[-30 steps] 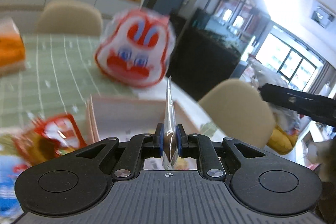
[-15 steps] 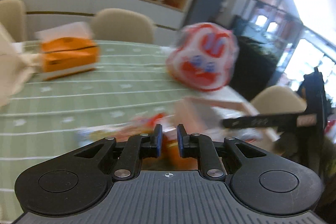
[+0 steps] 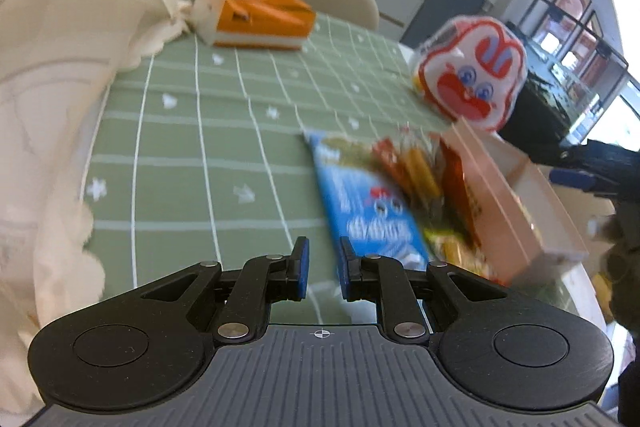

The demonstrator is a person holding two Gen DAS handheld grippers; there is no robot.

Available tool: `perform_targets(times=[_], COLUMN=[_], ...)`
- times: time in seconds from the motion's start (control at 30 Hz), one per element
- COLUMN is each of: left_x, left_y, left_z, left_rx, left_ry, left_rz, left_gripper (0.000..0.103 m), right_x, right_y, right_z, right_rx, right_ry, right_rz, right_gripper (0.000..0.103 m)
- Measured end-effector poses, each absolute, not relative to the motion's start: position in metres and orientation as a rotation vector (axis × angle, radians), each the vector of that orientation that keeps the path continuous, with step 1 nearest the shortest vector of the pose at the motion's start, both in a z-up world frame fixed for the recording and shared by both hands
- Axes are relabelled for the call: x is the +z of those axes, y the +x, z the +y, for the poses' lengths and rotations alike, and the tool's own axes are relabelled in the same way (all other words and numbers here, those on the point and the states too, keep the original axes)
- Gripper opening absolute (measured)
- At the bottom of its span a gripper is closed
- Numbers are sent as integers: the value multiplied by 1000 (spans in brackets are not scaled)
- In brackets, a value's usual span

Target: Organize snacks

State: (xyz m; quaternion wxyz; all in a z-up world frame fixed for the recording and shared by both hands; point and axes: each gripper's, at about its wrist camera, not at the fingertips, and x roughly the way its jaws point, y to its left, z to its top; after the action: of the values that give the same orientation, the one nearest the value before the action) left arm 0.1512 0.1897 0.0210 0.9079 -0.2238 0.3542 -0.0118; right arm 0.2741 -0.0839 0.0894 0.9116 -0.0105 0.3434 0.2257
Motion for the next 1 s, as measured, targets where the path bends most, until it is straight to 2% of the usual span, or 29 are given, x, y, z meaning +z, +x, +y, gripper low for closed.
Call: perform_targets(times=[0.2,0.6,0.8,1.0], left_x=[18,26,28,28], left_y=[134,127,125,125], left_z=[190,210,210,204], left_rx=[-75,-81,-76,-96], left_ry=[-465,-522,-517,-495], left_rz=[751,794,788,781], left_gripper=[18,18,18,18], right_x=[71,15,14,16], right_y=[212,171,146,132], right_z=[-43,23,32,5], right_rx=[588,684,773,631], right_ry=[-64,-153,-170,-224], right_rz=[736,854,832,699], right_gripper=[88,88,88,88])
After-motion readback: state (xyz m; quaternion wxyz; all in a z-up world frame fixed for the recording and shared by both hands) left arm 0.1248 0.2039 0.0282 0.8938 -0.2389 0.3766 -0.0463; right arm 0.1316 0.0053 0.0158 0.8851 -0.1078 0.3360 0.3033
